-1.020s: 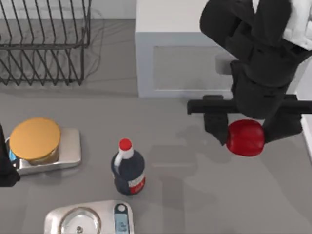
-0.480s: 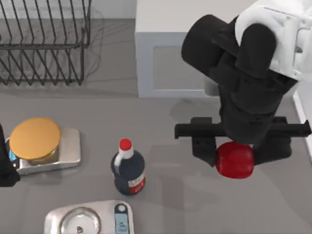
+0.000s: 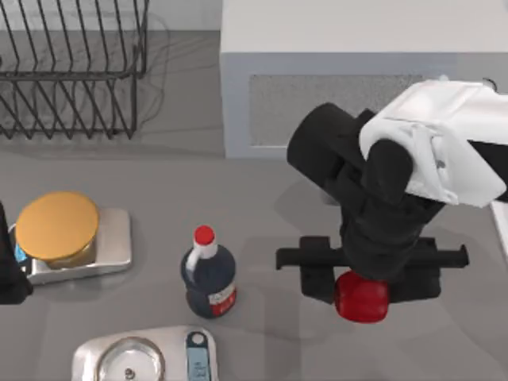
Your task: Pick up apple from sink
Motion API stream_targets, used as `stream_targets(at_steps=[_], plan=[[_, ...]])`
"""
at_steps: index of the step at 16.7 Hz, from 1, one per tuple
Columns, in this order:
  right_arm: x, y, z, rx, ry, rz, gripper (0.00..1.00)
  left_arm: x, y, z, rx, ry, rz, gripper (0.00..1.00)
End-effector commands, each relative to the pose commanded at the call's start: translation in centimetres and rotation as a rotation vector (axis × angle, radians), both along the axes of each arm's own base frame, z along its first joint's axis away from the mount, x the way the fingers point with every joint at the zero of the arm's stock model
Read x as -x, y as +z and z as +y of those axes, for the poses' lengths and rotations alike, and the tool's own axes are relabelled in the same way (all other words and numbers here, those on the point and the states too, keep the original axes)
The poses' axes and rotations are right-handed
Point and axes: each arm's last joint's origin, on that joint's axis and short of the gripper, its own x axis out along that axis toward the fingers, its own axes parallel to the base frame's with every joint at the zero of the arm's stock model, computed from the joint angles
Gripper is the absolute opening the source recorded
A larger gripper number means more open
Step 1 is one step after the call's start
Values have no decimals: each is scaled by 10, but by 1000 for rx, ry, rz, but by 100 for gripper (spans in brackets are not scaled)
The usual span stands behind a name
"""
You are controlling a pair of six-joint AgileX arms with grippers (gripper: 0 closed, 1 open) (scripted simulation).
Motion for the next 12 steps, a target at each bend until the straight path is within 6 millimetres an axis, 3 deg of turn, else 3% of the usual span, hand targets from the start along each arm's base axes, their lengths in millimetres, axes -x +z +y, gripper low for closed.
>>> stream_targets(at_steps=[3, 7, 12], plan=[[4, -25, -3, 10, 1, 9, 0, 0, 0, 0, 0, 0, 0, 100], [4, -27, -3, 11, 1, 11, 0, 0, 0, 0, 0, 0, 0, 100], [4, -27, -3, 11, 1, 11, 38, 0, 0, 0, 0, 0, 0, 100]])
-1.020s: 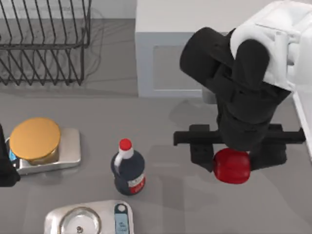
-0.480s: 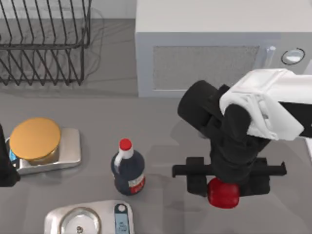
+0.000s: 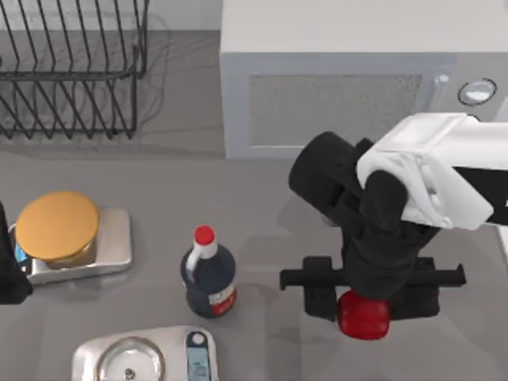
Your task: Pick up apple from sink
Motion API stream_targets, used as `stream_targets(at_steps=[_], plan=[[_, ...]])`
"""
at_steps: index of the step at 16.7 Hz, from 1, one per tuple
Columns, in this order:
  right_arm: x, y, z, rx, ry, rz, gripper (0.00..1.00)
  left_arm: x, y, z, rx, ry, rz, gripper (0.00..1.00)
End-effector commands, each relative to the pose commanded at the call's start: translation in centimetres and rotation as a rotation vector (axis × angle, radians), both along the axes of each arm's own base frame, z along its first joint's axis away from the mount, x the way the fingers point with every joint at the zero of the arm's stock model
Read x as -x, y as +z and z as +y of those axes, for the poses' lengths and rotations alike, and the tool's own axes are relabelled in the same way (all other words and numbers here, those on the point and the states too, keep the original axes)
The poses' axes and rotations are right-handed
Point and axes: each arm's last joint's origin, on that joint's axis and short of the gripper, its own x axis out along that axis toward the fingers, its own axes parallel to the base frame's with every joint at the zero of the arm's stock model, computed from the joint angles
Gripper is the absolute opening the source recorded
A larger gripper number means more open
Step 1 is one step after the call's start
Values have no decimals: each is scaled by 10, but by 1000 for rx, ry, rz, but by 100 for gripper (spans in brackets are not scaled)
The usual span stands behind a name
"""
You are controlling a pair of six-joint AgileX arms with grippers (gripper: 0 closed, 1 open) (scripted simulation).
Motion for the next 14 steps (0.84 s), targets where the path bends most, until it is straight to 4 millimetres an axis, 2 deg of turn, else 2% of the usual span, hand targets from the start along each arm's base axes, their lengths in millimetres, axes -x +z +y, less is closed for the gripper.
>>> stream_targets(at_steps=[8, 14], plan=[[0, 0, 0, 0, 0, 0, 98, 0, 0, 0, 0, 0, 0, 100], [0, 0, 0, 0, 0, 0, 100, 0, 0, 0, 0, 0, 0, 100]])
